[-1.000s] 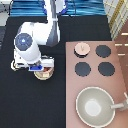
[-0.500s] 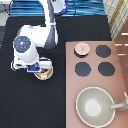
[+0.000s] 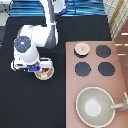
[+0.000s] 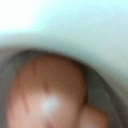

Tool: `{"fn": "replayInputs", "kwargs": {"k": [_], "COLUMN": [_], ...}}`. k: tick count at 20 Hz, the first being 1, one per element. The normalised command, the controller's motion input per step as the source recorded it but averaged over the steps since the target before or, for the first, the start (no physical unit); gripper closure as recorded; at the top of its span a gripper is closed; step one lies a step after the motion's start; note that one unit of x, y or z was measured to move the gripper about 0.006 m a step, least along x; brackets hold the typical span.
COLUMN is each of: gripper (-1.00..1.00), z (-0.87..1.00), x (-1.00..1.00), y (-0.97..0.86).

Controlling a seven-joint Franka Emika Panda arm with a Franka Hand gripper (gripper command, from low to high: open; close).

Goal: Take the lid off the pot, put the pot on the plate, and use the tool to push the pot to the front of the table.

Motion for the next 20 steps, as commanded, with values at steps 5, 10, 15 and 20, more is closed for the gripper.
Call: {"fn": "replayInputs", "kwargs": {"k": [5,10,15,20], "gripper": [-1.0,-1.0,-1.0,-1.0], "z": [0.94,0.95,0.7,0.33], "x": [-0.44,-0.36,-0.29,-0.39], "y": [-0.17,-0.65,-0.74,-0.78]}}
